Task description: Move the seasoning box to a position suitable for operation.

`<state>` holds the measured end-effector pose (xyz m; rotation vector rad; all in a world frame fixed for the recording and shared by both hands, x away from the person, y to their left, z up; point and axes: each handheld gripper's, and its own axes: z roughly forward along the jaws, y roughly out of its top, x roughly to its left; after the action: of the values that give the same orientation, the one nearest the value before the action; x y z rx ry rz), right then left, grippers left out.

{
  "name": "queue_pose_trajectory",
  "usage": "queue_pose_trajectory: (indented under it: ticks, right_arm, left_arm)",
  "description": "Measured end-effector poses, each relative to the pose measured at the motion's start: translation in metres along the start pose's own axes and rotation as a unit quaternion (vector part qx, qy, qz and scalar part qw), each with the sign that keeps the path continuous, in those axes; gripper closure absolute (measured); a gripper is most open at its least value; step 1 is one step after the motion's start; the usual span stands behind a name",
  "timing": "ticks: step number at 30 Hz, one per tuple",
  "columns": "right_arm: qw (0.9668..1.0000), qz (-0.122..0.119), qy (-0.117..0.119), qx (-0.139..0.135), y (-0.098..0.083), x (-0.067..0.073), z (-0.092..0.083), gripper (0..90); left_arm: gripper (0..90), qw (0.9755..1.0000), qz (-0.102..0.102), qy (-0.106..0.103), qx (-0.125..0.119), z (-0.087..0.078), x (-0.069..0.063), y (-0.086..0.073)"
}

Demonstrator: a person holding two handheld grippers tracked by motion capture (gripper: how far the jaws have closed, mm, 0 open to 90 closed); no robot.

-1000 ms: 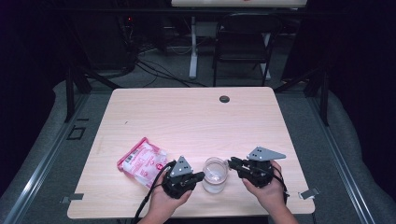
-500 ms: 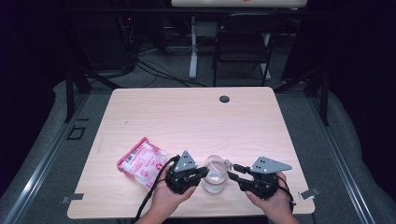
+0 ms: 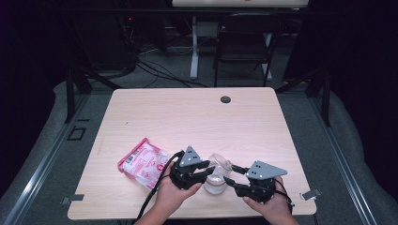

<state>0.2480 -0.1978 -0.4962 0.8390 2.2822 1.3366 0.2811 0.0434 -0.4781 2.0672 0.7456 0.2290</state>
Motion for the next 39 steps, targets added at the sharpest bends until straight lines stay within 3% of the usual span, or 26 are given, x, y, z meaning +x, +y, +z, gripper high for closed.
queue_pose_trajectory:
  ticks: [10, 23, 39]
  right_arm:
    - [1.0, -0.001, -0.003, -0.001, -0.001, 0.0, 0.002, 52.1]
    - [1.0, 0.004, -0.002, -0.005, -0.002, -0.002, 0.001, 52.7]
    - [0.9998, 0.011, -0.001, -0.015, -0.002, -0.004, 0.001, 53.6]
  left_arm:
    - [60.8, 0.9996, -0.002, 0.029, 0.008, 0.009, 0.005, -0.008]
    - [63.3, 0.9989, -0.01, 0.027, 0.036, 0.02, 0.009, -0.021]
    - [66.5, 0.9991, -0.008, 0.03, 0.027, 0.021, 0.01, -0.022]
